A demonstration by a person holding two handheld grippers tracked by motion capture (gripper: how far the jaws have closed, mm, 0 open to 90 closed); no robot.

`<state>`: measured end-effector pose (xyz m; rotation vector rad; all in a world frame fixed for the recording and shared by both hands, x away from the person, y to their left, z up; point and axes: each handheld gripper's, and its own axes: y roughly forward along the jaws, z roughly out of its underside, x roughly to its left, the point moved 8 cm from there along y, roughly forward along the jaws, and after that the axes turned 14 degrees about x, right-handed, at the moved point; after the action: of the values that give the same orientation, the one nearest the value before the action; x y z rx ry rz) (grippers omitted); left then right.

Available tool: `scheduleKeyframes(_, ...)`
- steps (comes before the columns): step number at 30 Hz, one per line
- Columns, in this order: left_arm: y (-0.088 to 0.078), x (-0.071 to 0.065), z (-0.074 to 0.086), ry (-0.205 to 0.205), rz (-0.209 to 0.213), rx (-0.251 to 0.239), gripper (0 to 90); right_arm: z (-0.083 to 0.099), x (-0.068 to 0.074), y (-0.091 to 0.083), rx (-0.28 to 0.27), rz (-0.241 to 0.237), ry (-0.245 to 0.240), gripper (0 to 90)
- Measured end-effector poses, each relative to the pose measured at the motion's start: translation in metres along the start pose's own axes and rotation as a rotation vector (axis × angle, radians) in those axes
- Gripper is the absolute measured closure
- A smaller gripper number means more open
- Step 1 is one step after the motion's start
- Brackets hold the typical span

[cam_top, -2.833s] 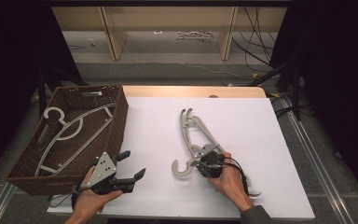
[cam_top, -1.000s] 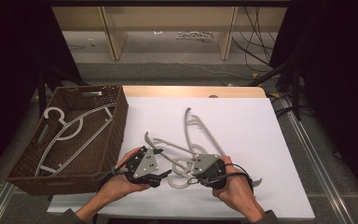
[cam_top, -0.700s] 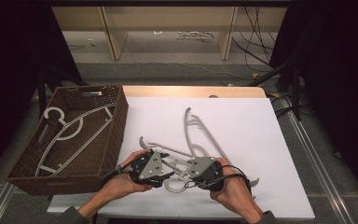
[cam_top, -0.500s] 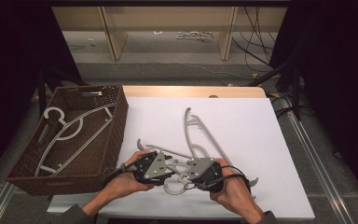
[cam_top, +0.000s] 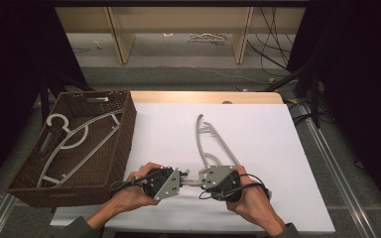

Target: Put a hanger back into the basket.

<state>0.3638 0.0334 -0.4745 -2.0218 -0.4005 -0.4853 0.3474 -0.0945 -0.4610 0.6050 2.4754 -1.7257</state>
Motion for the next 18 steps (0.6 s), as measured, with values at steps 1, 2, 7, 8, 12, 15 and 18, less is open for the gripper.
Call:
scheduleKeyframes(1, -0.002, 0.0, -0.001, 0.008, 0.007, -0.002, 76.7, 0.0, -0.002, -0.001, -0.006, 0.005, 0.013, 74.5)
scheduleKeyframes(2, -0.003, -0.001, -0.002, 0.014, 0.007, -0.004, 77.8, -0.001, -0.004, -0.002, -0.017, 0.016, 0.018, 72.3)
scheduleKeyframes(7, -0.006, 0.001, -0.001, -0.028, 0.023, -0.002, 79.5, -0.003, -0.014, -0.01, -0.075, 0.042, 0.134, 51.2)
scheduleKeyframes(8, -0.007, 0.003, -0.001, -0.043, 0.022, -0.013, 79.5, -0.003, -0.018, -0.012, -0.093, 0.059, 0.162, 47.1)
scheduleKeyframes(12, -0.012, 0.01, -0.001, -0.106, 0.042, -0.046, 79.5, -0.006, -0.033, -0.027, -0.207, 0.091, 0.281, 38.1)
scheduleKeyframes(15, -0.014, 0.015, 0.0, -0.157, 0.054, -0.056, 79.5, -0.005, -0.04, -0.034, -0.253, 0.096, 0.36, 34.8)
scheduleKeyframes(18, -0.016, 0.022, -0.003, -0.091, 0.062, -0.095, 79.5, -0.002, -0.044, -0.037, -0.271, 0.107, 0.402, 32.9)
